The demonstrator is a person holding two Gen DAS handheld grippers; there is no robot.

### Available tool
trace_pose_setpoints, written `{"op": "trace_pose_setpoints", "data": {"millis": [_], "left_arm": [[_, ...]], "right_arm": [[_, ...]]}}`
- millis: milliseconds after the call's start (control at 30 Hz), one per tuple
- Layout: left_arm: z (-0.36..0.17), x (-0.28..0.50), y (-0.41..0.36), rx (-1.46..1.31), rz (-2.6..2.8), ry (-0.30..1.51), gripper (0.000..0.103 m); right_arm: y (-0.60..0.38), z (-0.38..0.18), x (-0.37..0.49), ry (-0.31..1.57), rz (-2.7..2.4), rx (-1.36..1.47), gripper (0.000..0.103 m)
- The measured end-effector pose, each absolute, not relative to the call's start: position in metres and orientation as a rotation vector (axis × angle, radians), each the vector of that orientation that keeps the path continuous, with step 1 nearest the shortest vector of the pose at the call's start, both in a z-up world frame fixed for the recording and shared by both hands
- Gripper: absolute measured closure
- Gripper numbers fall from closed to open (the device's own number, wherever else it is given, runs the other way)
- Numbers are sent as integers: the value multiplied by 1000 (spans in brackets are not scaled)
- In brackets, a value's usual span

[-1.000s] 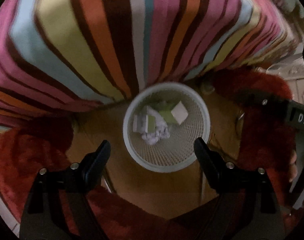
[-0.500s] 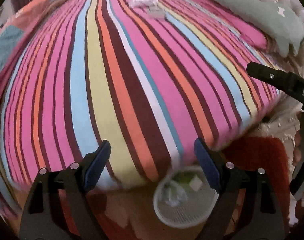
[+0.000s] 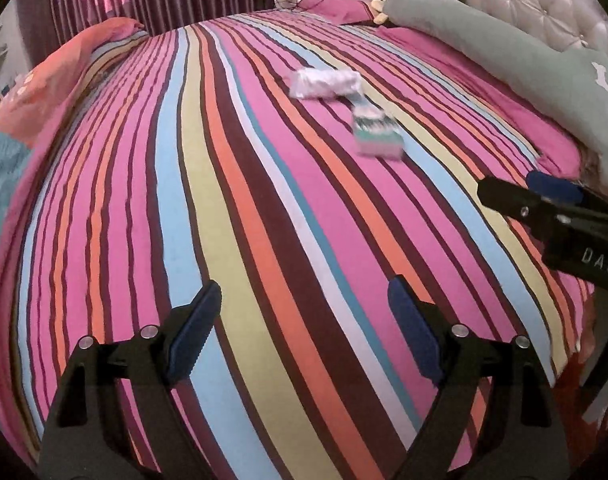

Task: Collect trash
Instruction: 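Raise both tools back toward the wrapper bag and tissue pack, then grasp the white wrapper bag with left tool while right tool grasps the green tissue pack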

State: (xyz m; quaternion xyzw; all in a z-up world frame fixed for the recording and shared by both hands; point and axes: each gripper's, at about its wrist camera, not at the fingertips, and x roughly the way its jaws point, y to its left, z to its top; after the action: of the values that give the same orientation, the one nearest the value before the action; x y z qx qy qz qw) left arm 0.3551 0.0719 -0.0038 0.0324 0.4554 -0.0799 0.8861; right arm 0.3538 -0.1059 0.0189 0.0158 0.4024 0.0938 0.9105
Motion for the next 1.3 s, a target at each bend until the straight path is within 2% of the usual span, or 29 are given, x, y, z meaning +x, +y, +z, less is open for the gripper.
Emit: {"op": "trace_pose_setpoints", "data": {"millis": [300, 600, 1000, 1300], "left_arm": [[4, 450, 100, 49, -121, 920, 20], [11, 527, 96, 64, -177, 885, 20], [2, 599, 69, -10, -286, 932, 20], [-6, 637, 10, 86, -345, 1001, 20]], "right_arm": [[-89, 0, 408, 860, 180, 13, 15], [-77, -12, 449, 880, 189, 14, 15], [-67, -27, 484, 899, 186, -11, 15], [-82, -37, 497, 910, 180, -47, 16]]}}
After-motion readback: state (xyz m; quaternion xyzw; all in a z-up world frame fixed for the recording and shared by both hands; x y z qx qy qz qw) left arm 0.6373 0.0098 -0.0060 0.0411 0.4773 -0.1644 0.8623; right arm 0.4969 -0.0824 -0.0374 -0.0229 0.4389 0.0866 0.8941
